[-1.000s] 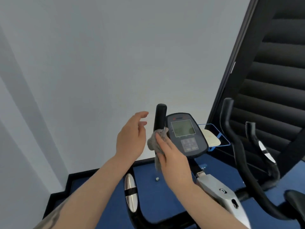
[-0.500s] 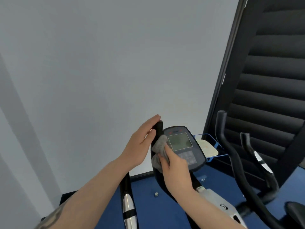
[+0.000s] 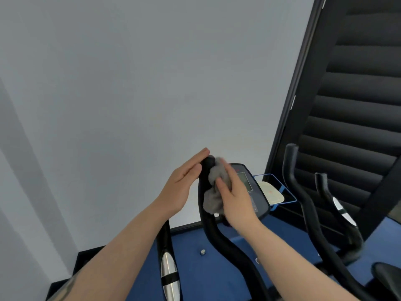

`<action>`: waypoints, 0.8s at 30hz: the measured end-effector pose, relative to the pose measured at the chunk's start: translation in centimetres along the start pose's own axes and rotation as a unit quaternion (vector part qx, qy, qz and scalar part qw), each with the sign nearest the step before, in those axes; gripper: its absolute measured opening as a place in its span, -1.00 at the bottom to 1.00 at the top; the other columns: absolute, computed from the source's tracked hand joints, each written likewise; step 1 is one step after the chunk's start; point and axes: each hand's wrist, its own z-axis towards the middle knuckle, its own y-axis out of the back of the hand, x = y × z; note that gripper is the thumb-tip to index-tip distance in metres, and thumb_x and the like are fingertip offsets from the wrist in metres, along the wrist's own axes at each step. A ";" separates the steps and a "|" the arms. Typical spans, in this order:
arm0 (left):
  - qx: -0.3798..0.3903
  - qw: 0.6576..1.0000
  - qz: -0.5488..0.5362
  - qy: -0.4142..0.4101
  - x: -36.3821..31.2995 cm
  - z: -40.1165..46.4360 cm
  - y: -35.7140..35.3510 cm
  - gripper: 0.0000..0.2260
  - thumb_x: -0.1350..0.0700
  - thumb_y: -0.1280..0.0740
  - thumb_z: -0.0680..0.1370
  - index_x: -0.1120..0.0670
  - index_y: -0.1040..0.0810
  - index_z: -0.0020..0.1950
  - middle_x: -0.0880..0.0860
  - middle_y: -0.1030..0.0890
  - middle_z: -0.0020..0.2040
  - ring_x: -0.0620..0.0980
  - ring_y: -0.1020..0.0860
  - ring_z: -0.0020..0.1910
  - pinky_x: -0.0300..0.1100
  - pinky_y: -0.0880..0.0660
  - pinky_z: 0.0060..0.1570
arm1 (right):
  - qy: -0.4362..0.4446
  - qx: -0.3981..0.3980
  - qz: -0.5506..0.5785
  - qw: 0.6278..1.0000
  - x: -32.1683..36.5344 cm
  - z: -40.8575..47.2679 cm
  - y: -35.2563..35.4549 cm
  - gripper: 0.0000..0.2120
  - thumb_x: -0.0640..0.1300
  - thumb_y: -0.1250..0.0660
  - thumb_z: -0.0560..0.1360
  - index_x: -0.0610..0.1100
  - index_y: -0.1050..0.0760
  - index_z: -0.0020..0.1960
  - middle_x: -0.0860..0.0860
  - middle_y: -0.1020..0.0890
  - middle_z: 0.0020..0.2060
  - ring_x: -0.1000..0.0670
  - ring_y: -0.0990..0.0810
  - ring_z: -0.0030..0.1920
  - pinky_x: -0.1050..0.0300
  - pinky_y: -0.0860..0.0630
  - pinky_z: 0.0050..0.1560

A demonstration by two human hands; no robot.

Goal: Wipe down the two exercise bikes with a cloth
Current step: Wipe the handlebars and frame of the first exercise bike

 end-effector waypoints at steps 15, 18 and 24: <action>-0.035 0.999 0.010 0.006 0.5 -0.2 0.5 -0.67 0.21 -0.13 0.69 -0.03 -0.51 0.38 -0.04 -0.63 0.20 -0.16 -0.54 0.24 -0.19 -0.48 0.21 | 0.159 -0.054 -0.286 0.943 0.8 -2.1 -2.9 -0.77 -0.30 -0.30 0.53 -0.10 -0.48 0.15 0.16 -0.35 0.15 0.15 -0.48 -0.02 0.40 -0.41 -0.14; -0.026 0.993 0.110 -0.012 0.8 -0.7 0.2 -0.63 0.17 -0.16 0.68 -0.15 -0.42 0.43 -0.13 -0.55 0.29 -0.28 -0.49 0.25 -0.23 -0.45 0.21 | 0.180 -0.015 -0.329 0.927 0.3 -2.2 -1.3 -0.72 -0.24 -0.37 0.47 -0.03 -0.47 0.15 0.13 -0.41 0.09 0.06 -0.48 -0.02 0.08 -0.53 -0.15; -0.072 0.966 0.247 -0.025 1.2 -1.8 0.3 -0.64 -0.01 -0.04 0.70 -0.10 -0.38 0.48 -0.12 -0.53 0.33 -0.16 -0.48 0.28 -0.11 -0.41 0.31 | 0.256 -0.090 -0.400 0.876 1.1 -0.6 -2.2 -0.66 -0.31 -0.49 0.31 -0.13 -0.56 0.06 -0.03 -0.57 -0.03 -0.04 -0.43 -0.04 0.05 -0.48 -0.21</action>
